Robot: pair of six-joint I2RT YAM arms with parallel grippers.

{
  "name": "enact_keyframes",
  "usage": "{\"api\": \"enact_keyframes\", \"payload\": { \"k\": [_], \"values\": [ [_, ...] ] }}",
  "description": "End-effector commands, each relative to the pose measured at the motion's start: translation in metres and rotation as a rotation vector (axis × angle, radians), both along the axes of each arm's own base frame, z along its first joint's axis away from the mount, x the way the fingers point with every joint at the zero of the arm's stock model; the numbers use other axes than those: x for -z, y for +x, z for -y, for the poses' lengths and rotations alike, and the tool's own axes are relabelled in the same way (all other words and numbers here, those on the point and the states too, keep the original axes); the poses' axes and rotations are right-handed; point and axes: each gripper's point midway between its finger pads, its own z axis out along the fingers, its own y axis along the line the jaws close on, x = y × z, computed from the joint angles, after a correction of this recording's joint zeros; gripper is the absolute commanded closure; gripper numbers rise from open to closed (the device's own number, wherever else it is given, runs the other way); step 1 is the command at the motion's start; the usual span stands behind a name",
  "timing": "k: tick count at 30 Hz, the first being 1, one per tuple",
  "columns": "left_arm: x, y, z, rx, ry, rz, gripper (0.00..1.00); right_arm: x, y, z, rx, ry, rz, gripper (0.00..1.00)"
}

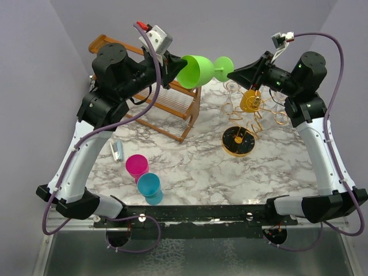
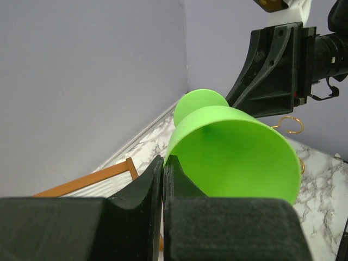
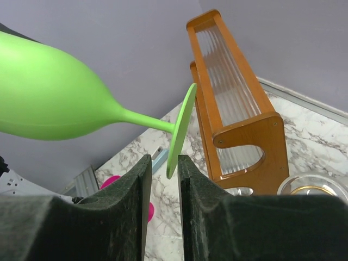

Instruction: Place the wine glass upside down on the wine glass rack

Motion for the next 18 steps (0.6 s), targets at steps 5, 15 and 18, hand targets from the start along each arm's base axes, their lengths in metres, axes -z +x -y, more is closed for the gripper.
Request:
{"api": "enact_keyframes", "payload": {
  "k": [5, 15, 18],
  "values": [
    [-0.018, -0.010, 0.002, 0.046, -0.049, 0.037, 1.00, -0.017, 0.009, 0.001, 0.041, 0.030, 0.034, 0.79],
    [-0.012, -0.014, 0.003, 0.061, -0.044, 0.029, 0.95, -0.019, 0.018, 0.011, 0.128, 0.023, 0.053, 0.99],
    [-0.009, -0.019, 0.001, 0.070, -0.033, 0.029, 0.80, -0.022, 0.022, 0.018, 0.182, 0.003, 0.078, 0.99]
  ]
}}
